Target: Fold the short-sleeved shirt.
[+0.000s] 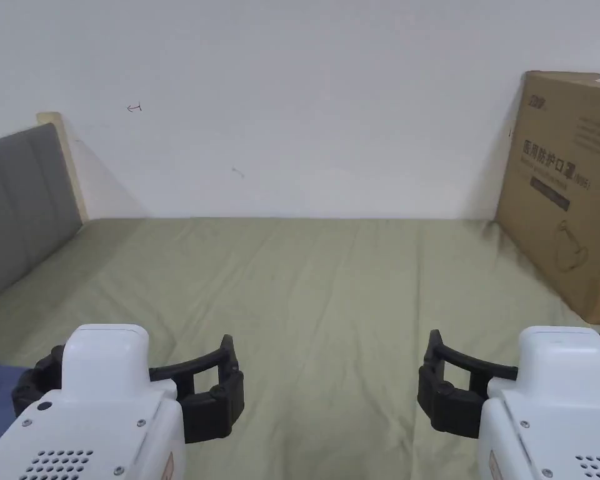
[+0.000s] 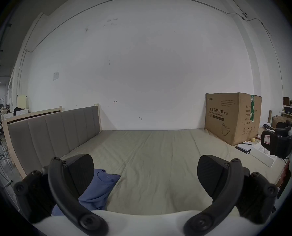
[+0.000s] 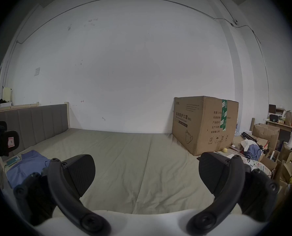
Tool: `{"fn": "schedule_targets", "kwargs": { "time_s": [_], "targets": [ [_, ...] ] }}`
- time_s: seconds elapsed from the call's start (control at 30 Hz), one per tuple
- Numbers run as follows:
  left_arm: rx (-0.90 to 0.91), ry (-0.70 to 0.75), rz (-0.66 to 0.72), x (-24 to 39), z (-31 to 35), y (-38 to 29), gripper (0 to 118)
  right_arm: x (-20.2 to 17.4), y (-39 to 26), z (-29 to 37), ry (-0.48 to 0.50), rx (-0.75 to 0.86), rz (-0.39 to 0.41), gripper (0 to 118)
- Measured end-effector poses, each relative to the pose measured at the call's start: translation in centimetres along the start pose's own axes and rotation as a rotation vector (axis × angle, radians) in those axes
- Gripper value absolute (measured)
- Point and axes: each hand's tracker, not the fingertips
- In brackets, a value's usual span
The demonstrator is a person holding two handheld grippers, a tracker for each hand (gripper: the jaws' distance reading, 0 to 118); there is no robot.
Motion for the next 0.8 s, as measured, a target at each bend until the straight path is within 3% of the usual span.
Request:
{"fn": "schedule_targets", "kwargs": {
  "time_s": [0.23,0.4,0.5,0.63,0.73,0.8],
  "targets": [
    [-0.006,0.008,-0.014,0.2,-0.2,-0.1,118,-0.1,0.1,-0.2,0.003,-0.003,-0.009,118],
    [-0.004,-0.080,0.251,-1.2,-0.6,-0.6,118,-1.4,0.3,-0.3,-0.062,0.026,0.112,118],
    [0.009,-0.110,0.548,-2.9,-1.0,-1.8,118,-3.3,0.1,-0.4,-0.112,0.049,0.285,118],
    [-0.006,-0.115,0.922,-4.8,-1.8,-4.9,118,-6.3,-1.4,-0.6,-0.094,0.034,0.595,118],
    [-0.040,-0.064,1.034,-5.3,-2.0,-7.1,118,-8.3,-3.3,-0.6,-0.058,0.042,0.846,118],
    [-0.079,-0.038,1.053,-5.3,-2.1,-7.8,118,-8.9,-4.0,-0.3,-0.047,0.067,0.936,118]
  ]
}}
